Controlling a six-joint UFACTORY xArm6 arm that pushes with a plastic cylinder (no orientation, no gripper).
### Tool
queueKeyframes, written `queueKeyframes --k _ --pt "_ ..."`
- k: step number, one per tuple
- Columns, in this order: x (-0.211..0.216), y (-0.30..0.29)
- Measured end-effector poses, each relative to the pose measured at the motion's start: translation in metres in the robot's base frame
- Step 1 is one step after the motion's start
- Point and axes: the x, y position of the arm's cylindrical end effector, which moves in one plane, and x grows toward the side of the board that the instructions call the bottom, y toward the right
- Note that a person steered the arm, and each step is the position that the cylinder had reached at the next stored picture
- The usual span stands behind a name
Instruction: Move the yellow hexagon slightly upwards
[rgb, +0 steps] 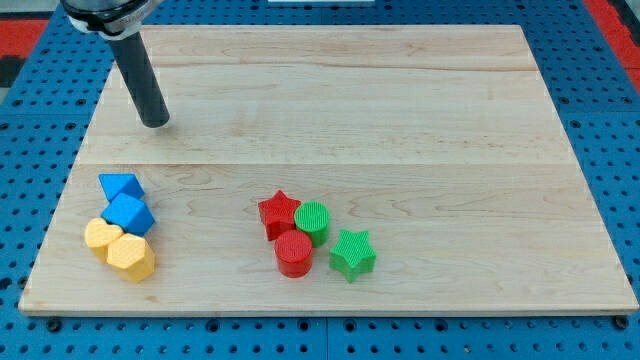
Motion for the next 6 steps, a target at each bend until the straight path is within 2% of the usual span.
queueKeyframes --k 2,4,5,6 --pt "0.002 -0.073" --pt "0.127 -0.096" --pt "0.181 -0.089" --pt "0.216 -0.019"
